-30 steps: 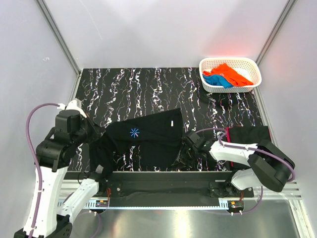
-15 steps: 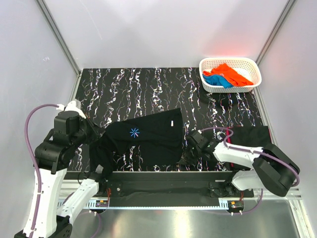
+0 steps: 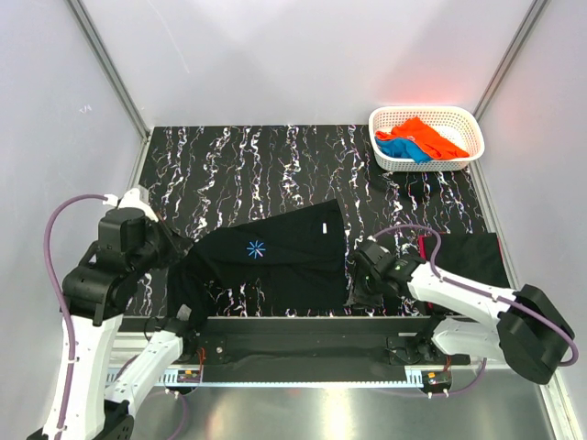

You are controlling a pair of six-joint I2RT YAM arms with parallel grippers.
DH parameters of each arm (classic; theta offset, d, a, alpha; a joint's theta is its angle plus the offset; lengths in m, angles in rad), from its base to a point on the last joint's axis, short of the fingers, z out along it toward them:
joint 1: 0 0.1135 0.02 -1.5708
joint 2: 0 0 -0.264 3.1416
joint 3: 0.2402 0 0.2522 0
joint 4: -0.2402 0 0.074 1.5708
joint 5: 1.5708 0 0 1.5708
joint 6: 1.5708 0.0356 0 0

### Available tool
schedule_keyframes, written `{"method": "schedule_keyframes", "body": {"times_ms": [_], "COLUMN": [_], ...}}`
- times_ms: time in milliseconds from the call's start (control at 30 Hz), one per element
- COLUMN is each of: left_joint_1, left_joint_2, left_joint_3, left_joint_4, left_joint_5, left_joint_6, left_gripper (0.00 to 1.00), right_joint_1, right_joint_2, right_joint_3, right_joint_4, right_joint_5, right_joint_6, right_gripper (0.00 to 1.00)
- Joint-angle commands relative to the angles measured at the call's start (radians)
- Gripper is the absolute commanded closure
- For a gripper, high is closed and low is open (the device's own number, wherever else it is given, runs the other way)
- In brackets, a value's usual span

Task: Fold and stack the t-shirts
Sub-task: Flatten the tshirt out

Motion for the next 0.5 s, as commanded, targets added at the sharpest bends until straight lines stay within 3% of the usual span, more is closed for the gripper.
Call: {"method": "schedule_keyframes", "body": {"times_ms": [0, 300, 467], "left_joint_1": [0.005, 0.004, 0.004], "left_joint_2": [-0.008, 0.001, -0.005], "left_joint_3": [-0.018, -0.039, -0.05], "left_joint_4": [0.037, 0.063, 0.068], "left_joint_5": [-0.003, 0.01, 0.01], "left_joint_6": [0.01, -0.004, -0.01], "left_gripper": [1.0, 1.0, 1.0], "right_joint_1": [-0.002, 0.0, 0.004], "right_joint_2": [0.016, 0.195, 0.236], "right_joint_3": [0.086, 0.159, 0.166], "right_joint_4": [-0.128, -0.122, -0.086], "right_joint_5": [0.036, 0.05, 0.064], "right_joint_6": [-0.084, -0.07, -0.059], "right_gripper": [0.59, 0.48, 0.48]}}
